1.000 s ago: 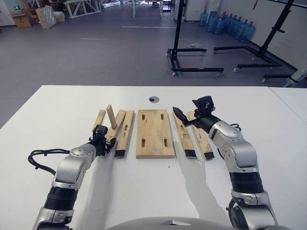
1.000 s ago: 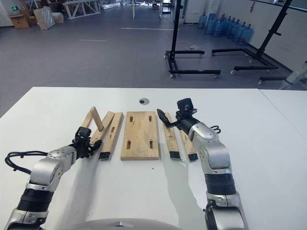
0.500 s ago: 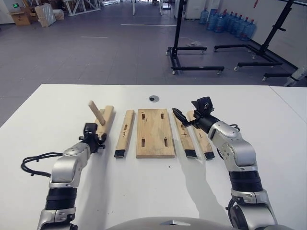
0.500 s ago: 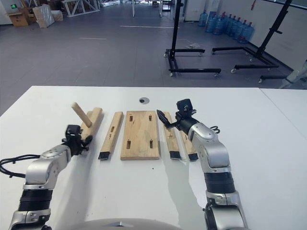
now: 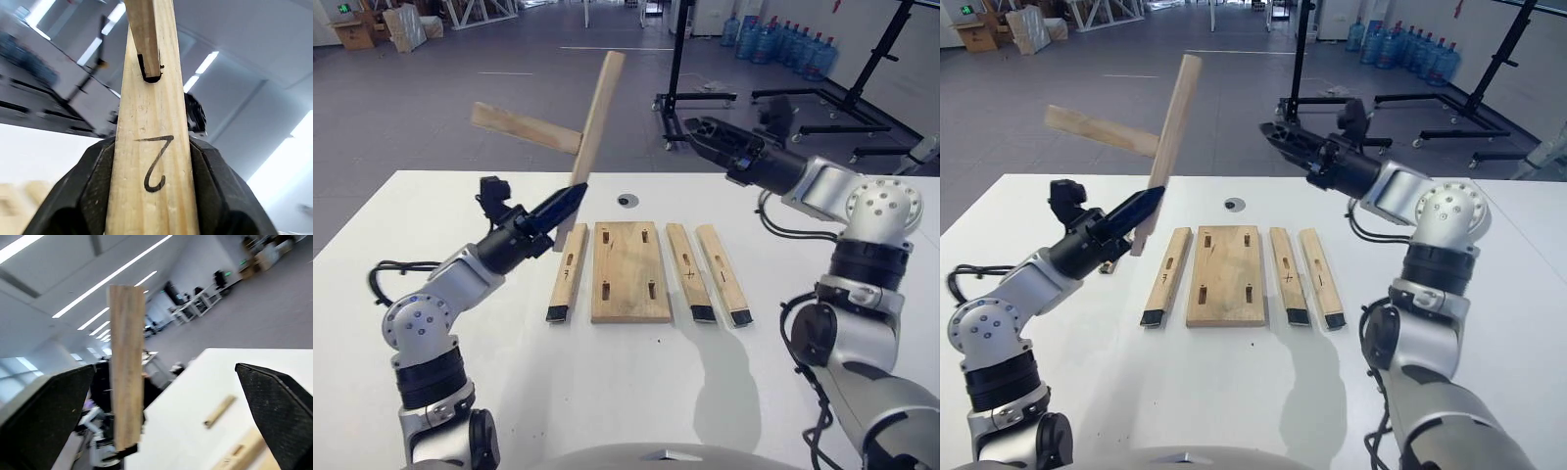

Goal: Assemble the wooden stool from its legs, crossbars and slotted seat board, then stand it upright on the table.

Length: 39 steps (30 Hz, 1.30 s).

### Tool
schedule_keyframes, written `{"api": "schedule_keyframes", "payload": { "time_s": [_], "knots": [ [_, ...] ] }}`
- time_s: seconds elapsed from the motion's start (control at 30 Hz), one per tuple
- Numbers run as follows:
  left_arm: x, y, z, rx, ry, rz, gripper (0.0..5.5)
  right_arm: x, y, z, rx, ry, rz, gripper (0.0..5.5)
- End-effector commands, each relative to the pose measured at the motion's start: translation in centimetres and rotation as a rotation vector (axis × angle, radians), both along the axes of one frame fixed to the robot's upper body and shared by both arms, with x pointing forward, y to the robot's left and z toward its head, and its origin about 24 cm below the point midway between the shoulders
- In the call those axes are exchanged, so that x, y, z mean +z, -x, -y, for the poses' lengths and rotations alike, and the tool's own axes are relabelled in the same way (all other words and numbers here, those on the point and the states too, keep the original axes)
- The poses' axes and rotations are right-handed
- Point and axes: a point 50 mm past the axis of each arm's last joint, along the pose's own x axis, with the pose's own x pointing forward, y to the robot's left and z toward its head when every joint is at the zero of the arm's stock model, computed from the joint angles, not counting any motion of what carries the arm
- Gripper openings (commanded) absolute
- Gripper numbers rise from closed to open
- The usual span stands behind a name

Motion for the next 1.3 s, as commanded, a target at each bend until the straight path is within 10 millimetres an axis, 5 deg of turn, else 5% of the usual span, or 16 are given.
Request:
{"api": "schedule_keyframes", "payload": {
  "time_s": [0.03, 0.53, 0.8, 1.3],
  "knots": [
    [0.2, 0.4, 0.7, -0.141, 0.039, -0.018, 2.04, 1.3, 1.0, -0.9, 0.123, -0.192, 0.019, 5.25],
    [-0.7, 0.8, 1.9, -0.186, -0.013, -0.072, 2.04, 0.1, 3.2, -5.2, 0.083, -0.230, -0.070, 5.25],
    [-1.1, 1.2, 2.3, -0.207, -0.030, -0.070, 2.04, 0.0, 2.9, -5.7, 0.026, -0.239, -0.110, 5.25],
    [-1.1, 1.0, 2.3, -0.192, -0.043, -0.071, 2.04, -1.1, 3.4, -5.7, 0.011, -0.220, -0.135, 2.76]
  ]
}}
